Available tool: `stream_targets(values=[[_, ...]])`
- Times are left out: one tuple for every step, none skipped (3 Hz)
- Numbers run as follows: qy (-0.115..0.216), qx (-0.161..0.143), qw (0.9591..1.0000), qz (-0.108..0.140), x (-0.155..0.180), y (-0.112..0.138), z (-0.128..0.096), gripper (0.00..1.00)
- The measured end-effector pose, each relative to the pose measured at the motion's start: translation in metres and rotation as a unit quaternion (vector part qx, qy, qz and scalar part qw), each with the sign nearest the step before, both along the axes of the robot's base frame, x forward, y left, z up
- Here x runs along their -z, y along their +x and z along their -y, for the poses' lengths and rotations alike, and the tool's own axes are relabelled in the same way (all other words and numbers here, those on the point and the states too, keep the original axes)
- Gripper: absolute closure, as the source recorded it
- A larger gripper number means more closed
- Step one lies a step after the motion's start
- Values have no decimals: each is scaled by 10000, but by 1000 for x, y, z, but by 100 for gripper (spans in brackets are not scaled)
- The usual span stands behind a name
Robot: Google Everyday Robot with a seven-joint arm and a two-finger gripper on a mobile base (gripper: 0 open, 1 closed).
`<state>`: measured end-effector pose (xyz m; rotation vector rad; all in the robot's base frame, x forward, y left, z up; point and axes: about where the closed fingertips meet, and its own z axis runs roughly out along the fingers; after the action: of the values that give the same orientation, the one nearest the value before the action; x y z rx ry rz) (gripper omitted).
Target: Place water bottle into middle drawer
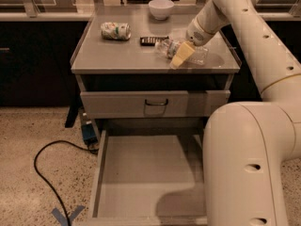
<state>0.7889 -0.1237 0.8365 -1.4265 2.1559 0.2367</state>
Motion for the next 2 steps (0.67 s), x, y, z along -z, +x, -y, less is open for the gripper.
stream_targets(values=[[0,0,10000,0,0,0,0,41],[9,-15,10000,-10,2,0,-2,64]])
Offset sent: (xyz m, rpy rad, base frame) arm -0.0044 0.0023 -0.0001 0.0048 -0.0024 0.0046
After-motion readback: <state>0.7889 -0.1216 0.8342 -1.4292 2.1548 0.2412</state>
